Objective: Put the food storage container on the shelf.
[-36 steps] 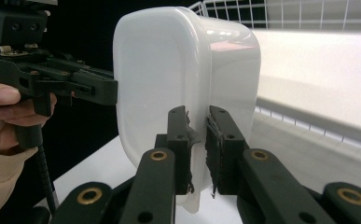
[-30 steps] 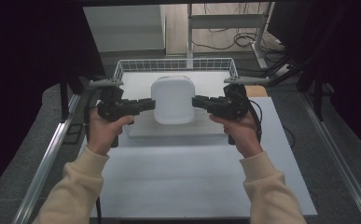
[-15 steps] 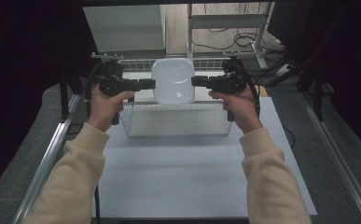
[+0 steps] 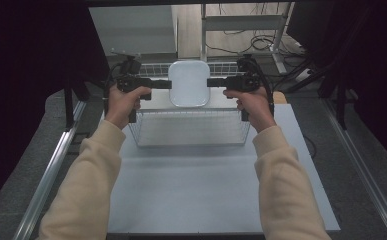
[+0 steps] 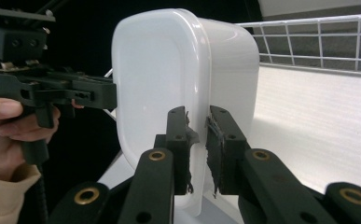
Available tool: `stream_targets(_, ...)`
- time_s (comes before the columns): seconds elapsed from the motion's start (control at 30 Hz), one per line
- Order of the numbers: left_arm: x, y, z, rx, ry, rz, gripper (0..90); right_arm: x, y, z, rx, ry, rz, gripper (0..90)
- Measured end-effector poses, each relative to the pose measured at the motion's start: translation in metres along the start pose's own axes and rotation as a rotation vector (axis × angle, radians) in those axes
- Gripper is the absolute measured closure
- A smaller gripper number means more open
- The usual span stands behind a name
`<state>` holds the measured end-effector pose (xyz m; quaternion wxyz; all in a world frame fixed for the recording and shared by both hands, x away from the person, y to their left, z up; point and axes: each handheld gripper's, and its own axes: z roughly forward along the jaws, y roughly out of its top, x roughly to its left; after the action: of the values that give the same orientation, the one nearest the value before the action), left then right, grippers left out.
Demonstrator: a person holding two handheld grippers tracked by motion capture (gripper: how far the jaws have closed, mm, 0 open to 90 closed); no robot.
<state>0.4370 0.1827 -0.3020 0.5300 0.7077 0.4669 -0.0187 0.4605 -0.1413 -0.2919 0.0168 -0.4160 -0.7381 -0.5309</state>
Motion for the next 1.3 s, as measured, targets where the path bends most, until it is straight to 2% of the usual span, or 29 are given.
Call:
stream_targets(0.1,0.004,0.007,0.003,0.009,-0.003,-0.022,79.5,-0.006,0.006,0.004,0.004,0.001,0.021,78.0)
stream_targets(0.2,0.012,0.012,0.008,0.010,-0.033,-0.092,78.6,-0.010,0.011,0.009,0.026,-0.011,0.064,75.7)
stream_targets(0.37,0.030,0.018,0.013,0.023,-0.065,-0.176,74.9,-0.019,0.015,0.022,0.071,-0.017,0.149,69.3)
stream_targets(0.53,0.038,0.017,0.018,0.008,-0.072,-0.221,70.4,-0.028,0.013,0.029,0.053,0.007,0.240,66.8)
stream_targets(0.67,0.043,0.015,0.022,0.007,-0.067,-0.232,65.2,-0.027,0.012,0.032,0.047,0.003,0.260,64.4)
stream_targets(0.8,0.044,0.013,0.024,0.003,-0.067,-0.222,62.4,-0.025,0.011,0.032,0.053,-0.004,0.253,62.0)
stream_targets(0.97,0.041,0.012,0.028,-0.008,-0.062,-0.183,50.5,-0.020,0.011,0.032,0.056,-0.011,0.218,52.2)
stream_targets(1.07,0.037,0.012,0.024,-0.028,-0.045,-0.163,36.0,-0.012,0.011,0.026,0.030,-0.040,0.162,43.8)
stream_targets(1.13,0.033,0.012,0.018,-0.046,-0.031,-0.144,30.3,-0.006,0.011,0.021,0.018,-0.071,0.110,38.9)
stream_targets(1.23,0.023,0.009,0.006,-0.071,-0.010,-0.098,25.8,0.003,0.008,0.012,0.009,-0.105,0.045,35.2)
stream_targets(1.3,0.015,0.004,-0.004,-0.069,0.020,-0.047,25.8,0.007,0.002,0.004,-0.018,-0.097,0.007,34.6)
